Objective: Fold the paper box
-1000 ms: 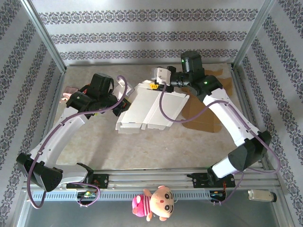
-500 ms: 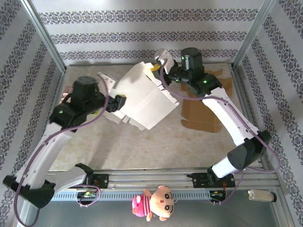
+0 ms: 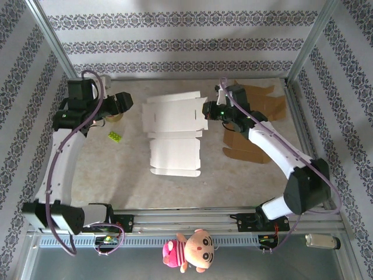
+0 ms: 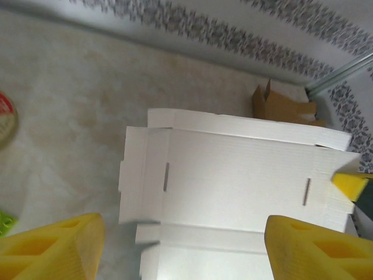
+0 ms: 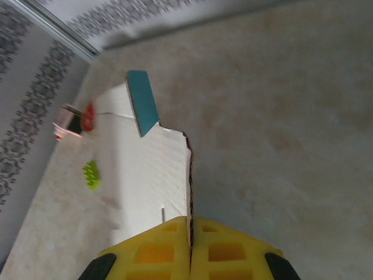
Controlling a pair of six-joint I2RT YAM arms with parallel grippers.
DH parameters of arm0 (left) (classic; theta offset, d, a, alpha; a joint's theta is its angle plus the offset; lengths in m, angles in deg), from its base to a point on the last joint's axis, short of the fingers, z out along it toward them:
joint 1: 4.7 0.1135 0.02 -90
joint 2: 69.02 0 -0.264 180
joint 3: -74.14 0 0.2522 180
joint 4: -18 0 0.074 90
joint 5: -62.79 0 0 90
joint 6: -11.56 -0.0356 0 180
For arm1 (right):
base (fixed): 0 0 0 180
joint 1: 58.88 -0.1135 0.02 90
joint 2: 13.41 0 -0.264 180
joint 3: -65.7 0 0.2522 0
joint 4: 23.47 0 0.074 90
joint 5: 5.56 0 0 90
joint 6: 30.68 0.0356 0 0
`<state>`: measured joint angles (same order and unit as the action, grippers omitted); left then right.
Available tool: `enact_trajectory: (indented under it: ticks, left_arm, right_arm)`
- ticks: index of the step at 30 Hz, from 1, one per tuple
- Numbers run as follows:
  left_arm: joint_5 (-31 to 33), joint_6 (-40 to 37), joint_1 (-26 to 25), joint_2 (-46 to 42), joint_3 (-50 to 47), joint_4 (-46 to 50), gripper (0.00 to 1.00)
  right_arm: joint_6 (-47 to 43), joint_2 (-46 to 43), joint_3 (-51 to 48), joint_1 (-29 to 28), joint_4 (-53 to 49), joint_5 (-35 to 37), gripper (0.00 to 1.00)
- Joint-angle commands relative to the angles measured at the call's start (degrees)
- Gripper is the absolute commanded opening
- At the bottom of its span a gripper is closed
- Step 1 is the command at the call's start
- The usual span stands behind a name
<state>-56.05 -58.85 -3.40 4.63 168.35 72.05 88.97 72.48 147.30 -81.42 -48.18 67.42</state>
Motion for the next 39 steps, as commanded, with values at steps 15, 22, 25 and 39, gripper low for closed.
enact_trajectory:
  ticks: [15, 22, 25, 39]
  left_arm:
    - [-0.77, -4.02, -2.10, 27.64, -6.15, -7.65, 0.73]
    - [-2.75, -6.72, -2.94, 39.03, -2.07, -13.41, 0.75]
    - [-5.24, -9.34, -3.41, 40.82, -1.65, -14.54, 0.71]
    - [-15.58, -12.55, -3.41, 40.59, -2.75, -16.01, 0.02]
  right_arm:
    - [-3.94, 10.59, -1.94, 4.50, 3.77, -8.10, 0.00]
    - [-5.13, 12.03, -1.12, 4.93, 3.61, -9.26, 0.00]
    - [-5.30, 12.20, -1.12, 4.92, 3.61, -9.69, 0.00]
    - [-6.33, 12.30, -0.68, 4.90, 2.91, -7.27, 0.00]
